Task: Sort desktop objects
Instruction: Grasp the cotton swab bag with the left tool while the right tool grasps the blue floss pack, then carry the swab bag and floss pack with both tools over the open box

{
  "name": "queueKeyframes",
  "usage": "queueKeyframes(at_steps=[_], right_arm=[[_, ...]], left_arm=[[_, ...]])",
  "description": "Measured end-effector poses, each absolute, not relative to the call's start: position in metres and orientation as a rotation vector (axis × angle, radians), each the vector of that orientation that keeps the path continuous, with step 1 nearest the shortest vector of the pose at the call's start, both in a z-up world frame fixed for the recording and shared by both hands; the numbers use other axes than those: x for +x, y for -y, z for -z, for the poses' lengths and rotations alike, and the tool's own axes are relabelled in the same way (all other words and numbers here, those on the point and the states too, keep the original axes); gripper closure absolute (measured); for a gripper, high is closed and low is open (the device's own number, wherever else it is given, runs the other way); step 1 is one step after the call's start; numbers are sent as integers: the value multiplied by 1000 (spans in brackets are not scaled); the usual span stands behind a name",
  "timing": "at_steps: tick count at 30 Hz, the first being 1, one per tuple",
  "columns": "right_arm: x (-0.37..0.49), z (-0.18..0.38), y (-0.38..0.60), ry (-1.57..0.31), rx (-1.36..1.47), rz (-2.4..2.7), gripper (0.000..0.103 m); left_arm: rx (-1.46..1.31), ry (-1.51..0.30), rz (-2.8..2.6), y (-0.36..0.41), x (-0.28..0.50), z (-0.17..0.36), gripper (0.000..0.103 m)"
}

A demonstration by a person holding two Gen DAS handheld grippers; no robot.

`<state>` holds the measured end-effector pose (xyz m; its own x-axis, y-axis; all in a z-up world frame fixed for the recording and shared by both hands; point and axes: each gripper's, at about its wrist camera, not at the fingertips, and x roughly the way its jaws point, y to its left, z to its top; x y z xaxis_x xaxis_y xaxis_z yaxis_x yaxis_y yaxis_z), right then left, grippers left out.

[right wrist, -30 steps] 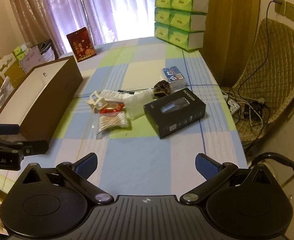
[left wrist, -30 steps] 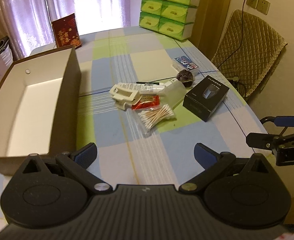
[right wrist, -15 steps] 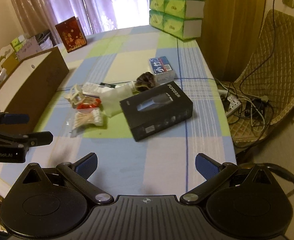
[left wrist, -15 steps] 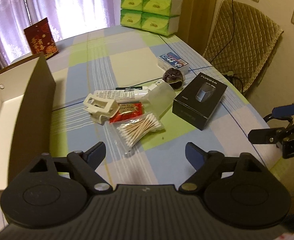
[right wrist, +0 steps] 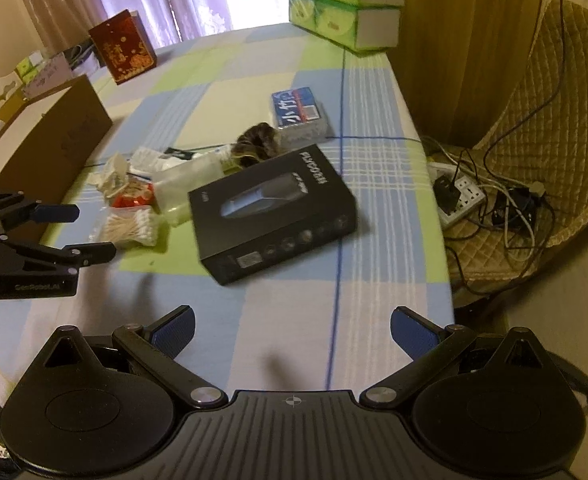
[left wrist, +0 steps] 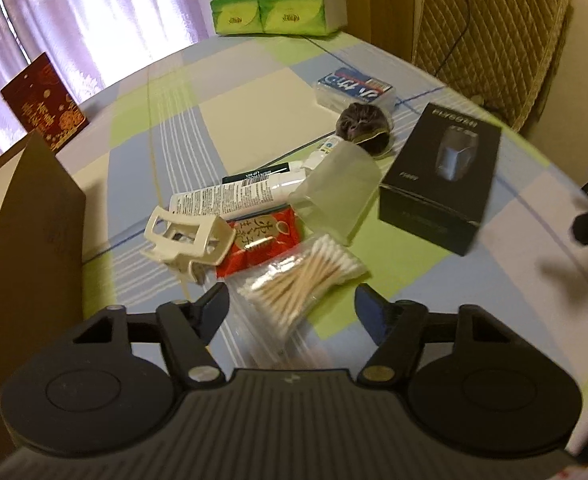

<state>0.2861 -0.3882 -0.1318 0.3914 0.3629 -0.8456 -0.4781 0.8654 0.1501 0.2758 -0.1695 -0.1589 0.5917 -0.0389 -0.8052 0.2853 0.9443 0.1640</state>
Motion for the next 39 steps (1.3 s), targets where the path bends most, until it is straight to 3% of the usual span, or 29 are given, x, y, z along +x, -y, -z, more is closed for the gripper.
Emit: queueKeyframes(at_steps=[9, 13, 16, 32, 34, 36, 39], right_arm=[[308, 141, 407, -1089, -116, -513, 2], [321, 141, 410, -1087, -121, -529, 2], [334, 138, 413, -1072, -116, -546, 2], [429, 128, 367, -913, -143, -764, 2], [440, 134, 355, -902, -153, -792, 7], [452, 141, 343, -903, -171, -814, 21], [470, 151, 326, -904, -166, -831, 27]], left_arm=[[411, -886, 300, 180, 292, 176, 45], [396, -930, 294, 182, 299, 186, 64], [362, -947, 258, 183, 299, 189, 71], [-114, -1033, -166, 130, 278, 168, 86], [-146, -1030, -217, 123, 277, 166, 86], [-168, -1026, -257, 117, 277, 164, 86], [-181, -1030, -325, 112, 279, 163, 86]])
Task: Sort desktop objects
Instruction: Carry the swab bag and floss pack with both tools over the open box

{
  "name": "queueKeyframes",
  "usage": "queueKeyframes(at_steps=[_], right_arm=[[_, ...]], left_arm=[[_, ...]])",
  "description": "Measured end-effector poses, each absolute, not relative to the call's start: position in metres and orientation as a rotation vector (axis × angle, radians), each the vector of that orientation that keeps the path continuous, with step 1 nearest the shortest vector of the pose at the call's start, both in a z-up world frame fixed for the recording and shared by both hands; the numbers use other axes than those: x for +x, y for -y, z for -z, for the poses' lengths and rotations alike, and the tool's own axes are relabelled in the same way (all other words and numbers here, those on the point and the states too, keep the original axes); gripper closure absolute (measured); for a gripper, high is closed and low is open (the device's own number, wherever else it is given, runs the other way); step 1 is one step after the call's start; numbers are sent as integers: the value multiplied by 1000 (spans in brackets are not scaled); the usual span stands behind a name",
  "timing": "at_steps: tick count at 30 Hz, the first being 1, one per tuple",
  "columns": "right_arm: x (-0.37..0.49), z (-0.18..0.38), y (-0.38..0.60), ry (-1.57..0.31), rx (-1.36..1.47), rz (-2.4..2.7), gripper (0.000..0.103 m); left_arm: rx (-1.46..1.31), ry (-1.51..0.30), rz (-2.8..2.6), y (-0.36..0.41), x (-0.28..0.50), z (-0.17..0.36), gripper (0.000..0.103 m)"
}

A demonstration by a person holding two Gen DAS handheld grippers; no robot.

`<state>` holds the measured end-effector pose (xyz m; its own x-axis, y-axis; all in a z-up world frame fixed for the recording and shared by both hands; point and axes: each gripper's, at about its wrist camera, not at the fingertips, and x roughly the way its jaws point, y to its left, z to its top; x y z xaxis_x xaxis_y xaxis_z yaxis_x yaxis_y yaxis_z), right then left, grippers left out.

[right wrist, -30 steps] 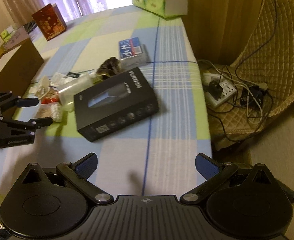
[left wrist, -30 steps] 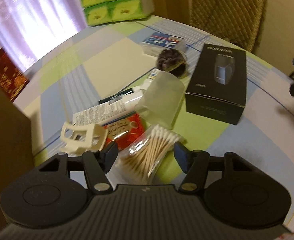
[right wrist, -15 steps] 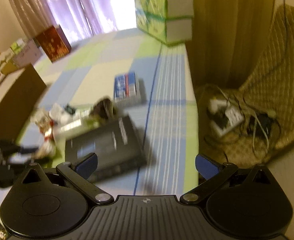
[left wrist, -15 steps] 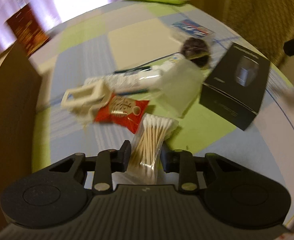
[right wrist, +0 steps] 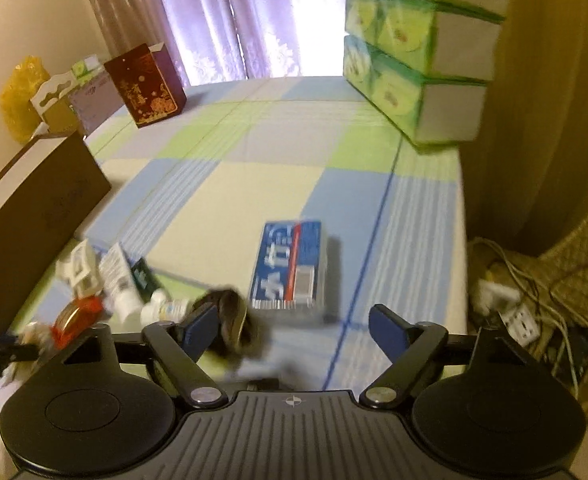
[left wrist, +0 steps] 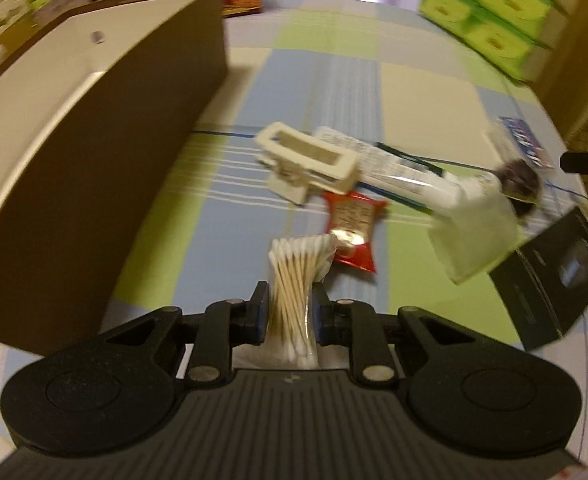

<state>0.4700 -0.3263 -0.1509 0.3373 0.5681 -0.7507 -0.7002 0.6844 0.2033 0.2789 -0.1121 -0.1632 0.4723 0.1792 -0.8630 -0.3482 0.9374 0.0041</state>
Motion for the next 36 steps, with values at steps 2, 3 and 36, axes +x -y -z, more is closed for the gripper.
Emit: queueKeyframes(at_steps=[2, 3, 36], right_arm=[[482, 158, 314, -921, -171, -831, 32], [487, 162, 308, -926, -175, -836, 34], [369, 86, 282, -845, -195, -876, 48]], left_arm=[[-201, -1025, -365, 107, 279, 161, 86], [-211, -1019, -375, 106, 279, 159, 86], [-199, -864, -203, 101, 252, 79, 86]])
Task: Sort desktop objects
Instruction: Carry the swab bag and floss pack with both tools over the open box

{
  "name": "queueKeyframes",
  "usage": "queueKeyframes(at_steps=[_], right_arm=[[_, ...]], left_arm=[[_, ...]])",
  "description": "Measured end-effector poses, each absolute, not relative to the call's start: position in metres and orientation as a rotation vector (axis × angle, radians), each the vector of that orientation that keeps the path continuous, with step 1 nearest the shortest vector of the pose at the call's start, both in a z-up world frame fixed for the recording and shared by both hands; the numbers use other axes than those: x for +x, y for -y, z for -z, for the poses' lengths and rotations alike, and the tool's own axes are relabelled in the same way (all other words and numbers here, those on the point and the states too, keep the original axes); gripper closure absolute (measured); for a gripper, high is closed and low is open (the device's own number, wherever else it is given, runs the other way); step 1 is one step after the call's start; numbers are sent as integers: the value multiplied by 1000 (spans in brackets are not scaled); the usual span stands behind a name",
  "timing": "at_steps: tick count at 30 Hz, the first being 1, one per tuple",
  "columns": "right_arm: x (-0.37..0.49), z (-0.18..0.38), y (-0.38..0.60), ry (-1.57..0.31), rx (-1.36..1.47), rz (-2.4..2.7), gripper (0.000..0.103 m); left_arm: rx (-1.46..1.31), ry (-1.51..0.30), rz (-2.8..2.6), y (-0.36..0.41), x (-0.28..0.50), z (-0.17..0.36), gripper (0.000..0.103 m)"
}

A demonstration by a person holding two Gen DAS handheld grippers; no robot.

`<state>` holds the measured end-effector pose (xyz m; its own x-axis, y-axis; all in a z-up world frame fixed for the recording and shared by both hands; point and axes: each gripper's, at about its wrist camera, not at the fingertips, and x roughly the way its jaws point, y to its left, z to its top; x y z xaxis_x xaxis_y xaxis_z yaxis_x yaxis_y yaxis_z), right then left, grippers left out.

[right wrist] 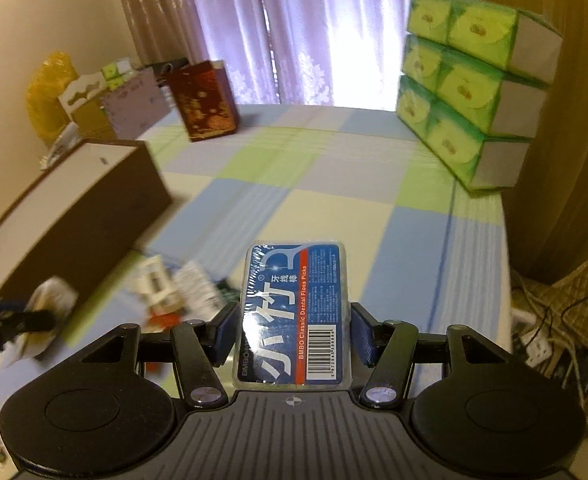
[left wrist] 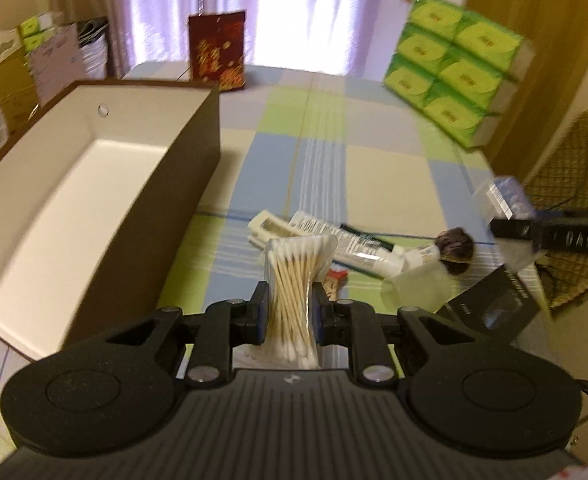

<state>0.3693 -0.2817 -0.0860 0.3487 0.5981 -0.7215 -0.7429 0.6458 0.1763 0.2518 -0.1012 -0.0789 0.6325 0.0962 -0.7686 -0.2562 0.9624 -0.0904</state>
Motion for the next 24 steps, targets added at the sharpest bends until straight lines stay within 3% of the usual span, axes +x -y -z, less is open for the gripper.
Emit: queueKeyframes(at_steps=[24], right_arm=[[230, 39, 117, -801, -177, -1085, 48]], left_arm=[[-203, -735, -189, -48, 188, 19, 86]])
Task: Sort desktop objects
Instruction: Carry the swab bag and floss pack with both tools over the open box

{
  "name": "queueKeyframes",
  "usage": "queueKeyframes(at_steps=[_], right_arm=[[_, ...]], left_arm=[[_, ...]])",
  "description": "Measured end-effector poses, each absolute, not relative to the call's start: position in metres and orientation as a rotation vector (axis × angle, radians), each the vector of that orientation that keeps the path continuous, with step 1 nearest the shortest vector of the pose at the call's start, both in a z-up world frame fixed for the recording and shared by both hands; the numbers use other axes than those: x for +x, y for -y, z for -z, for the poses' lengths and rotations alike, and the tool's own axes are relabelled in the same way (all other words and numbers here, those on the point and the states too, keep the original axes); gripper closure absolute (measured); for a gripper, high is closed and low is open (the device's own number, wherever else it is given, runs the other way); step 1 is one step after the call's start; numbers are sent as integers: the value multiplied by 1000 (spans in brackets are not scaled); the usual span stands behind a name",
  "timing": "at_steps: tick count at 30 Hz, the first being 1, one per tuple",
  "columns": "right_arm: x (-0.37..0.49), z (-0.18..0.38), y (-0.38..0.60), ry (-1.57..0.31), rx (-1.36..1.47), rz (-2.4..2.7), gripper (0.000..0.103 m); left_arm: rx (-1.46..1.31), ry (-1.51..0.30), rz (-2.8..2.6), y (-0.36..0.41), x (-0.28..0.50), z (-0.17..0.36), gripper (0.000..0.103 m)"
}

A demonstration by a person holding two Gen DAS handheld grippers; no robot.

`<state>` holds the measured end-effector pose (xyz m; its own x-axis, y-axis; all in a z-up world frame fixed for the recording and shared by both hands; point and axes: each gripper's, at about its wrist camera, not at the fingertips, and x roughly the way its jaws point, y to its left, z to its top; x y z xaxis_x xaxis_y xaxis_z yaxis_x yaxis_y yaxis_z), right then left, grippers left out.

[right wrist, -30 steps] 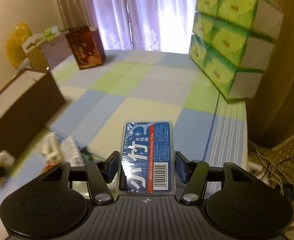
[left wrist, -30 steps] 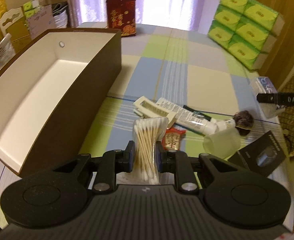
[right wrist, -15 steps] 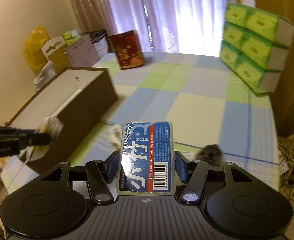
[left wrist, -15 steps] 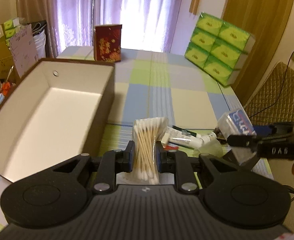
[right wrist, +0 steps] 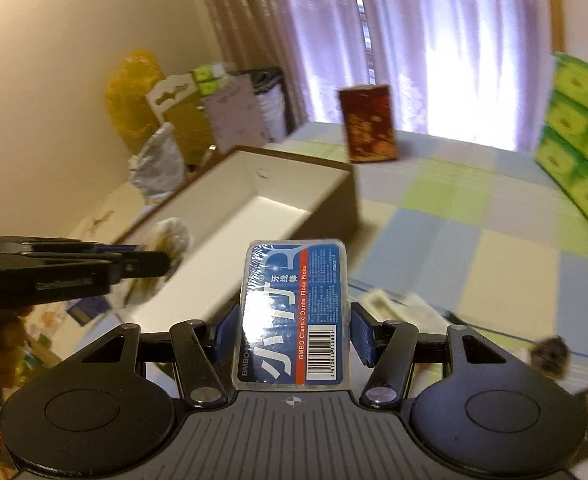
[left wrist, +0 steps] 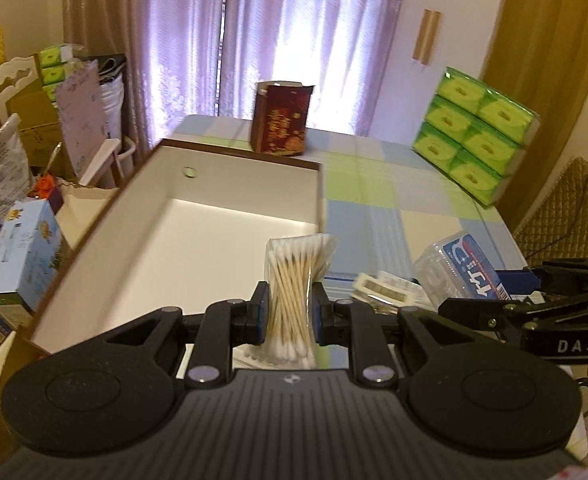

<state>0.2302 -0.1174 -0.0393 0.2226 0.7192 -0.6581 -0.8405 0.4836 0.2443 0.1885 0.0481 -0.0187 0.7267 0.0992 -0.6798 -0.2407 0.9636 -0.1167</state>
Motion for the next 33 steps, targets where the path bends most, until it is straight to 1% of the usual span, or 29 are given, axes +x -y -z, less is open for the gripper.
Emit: queueKeyframes(at_steps=[10, 19, 24, 33], right_arm=[[199, 48, 24, -800, -203, -1162, 48], [194, 96, -45, -898, -302, -1142, 48], [197, 118, -63, -948, -385, -1121, 48], [201, 154, -85, -1013, -524, -1107, 48]], left_arm=[[-221, -760, -244, -119, 174, 24, 86], [-237, -900, -272, -169, 188, 61, 86], [-227, -991, -257, -180, 199, 88, 86], [-157, -1095, -231, -187, 216, 117, 86]])
